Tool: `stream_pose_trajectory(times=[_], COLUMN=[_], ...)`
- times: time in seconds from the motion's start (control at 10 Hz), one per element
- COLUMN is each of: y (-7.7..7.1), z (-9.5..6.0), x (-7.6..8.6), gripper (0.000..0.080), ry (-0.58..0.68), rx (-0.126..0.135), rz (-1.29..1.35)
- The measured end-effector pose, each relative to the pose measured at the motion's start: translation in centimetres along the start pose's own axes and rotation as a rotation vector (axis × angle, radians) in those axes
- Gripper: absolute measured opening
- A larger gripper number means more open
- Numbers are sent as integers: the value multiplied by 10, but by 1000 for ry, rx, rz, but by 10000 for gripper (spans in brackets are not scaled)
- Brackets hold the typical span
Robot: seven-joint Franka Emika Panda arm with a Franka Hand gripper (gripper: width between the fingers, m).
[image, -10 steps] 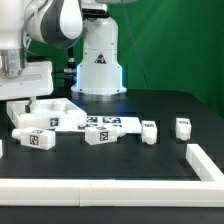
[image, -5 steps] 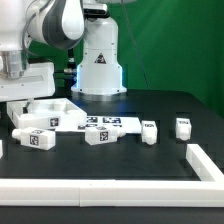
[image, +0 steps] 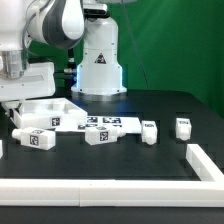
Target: Assemble one leg
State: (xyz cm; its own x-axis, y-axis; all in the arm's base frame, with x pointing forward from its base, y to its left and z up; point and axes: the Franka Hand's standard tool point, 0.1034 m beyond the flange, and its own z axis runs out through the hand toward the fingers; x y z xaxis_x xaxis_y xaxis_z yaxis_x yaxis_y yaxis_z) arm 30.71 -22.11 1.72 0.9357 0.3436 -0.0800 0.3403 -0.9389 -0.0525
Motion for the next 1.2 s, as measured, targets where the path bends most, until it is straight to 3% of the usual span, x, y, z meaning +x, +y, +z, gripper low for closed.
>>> stream_pose_trajectory(times=[0.3, 0.5, 0.8, 0.9, 1.2], y=[-32, -54, -69, -67, -67], z=[-45, -67, -69, -65, -56], x=[35, 76, 145, 156, 151], gripper=[51, 51, 51, 51, 51], ry=[-22, -64, -71, -73, -62], rx=[76, 63, 25, 17, 19], rz=[301, 447, 453, 428, 400])
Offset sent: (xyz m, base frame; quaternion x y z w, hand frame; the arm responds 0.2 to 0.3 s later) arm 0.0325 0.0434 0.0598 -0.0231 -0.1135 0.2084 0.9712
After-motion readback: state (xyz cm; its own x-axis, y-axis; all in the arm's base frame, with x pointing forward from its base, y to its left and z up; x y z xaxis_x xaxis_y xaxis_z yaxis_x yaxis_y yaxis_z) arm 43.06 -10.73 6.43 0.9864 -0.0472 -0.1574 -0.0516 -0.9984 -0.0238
